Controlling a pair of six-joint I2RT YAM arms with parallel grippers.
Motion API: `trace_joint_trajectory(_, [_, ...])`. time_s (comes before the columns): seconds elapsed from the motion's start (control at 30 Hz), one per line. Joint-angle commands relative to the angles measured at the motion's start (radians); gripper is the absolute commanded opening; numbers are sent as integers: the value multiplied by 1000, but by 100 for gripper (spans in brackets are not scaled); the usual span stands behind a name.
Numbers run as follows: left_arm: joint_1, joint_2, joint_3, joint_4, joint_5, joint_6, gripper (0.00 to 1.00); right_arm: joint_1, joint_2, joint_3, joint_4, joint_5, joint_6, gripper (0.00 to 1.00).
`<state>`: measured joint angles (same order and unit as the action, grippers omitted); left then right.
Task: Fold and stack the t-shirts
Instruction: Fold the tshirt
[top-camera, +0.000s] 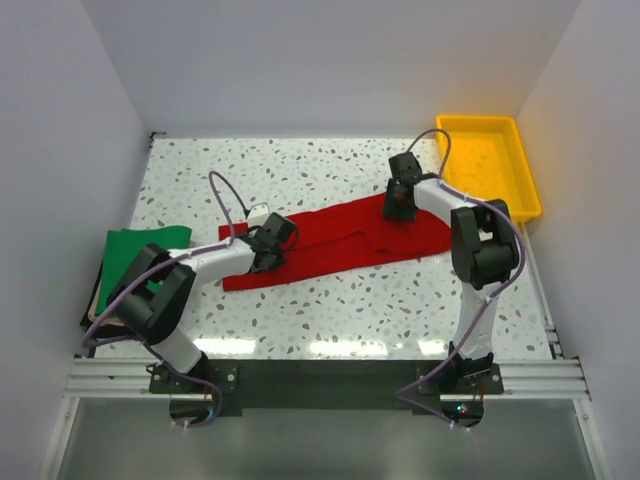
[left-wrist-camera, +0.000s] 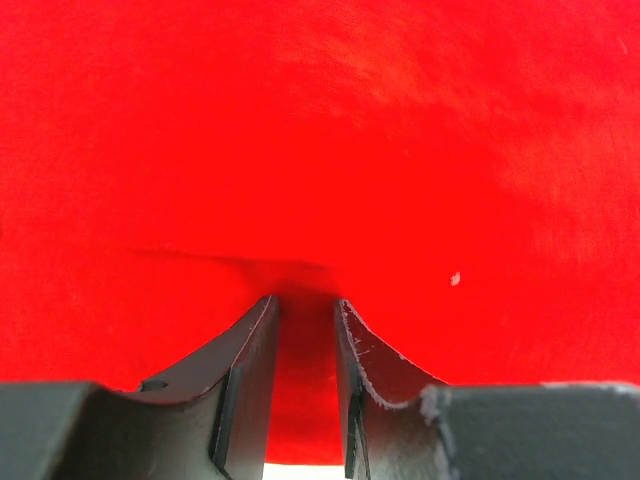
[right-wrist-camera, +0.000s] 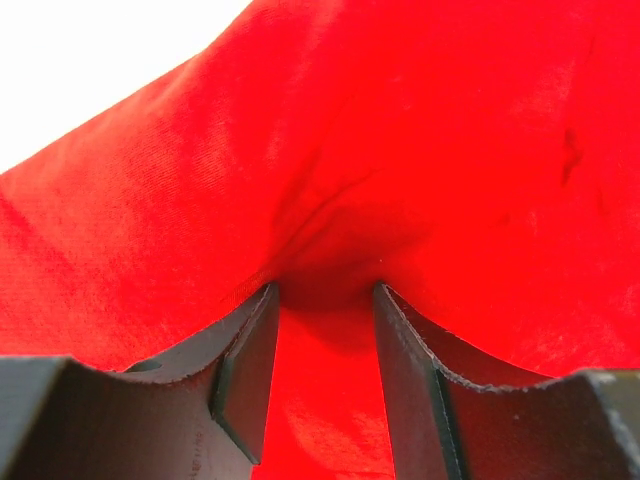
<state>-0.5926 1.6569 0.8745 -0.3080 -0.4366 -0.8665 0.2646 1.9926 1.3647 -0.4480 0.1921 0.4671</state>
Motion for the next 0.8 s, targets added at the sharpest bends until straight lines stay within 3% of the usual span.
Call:
trace_joint_trajectory(0.0, [-65,-52,-77,-82,39,-110,33,4,130,108,-12,-22,-71,47])
trace_joint_trajectory(0.23, [-255,-82,-129,-54,137,-281,34,48,365,457,-83,-111,-194,47])
trace_joint_trajectory(0.47, [-404,27,-46,138,255,-322,35,160,604,896,-214,-132,-390,53])
trace_joint_trajectory(0.57, [-408,72,-6,240,314,-301,36,196,656,973,-221,-129,-453,63])
trace_joint_trajectory(0.77, [-397,60,116,265,308,-212,45,199,621,987,-170,-114,-461,82])
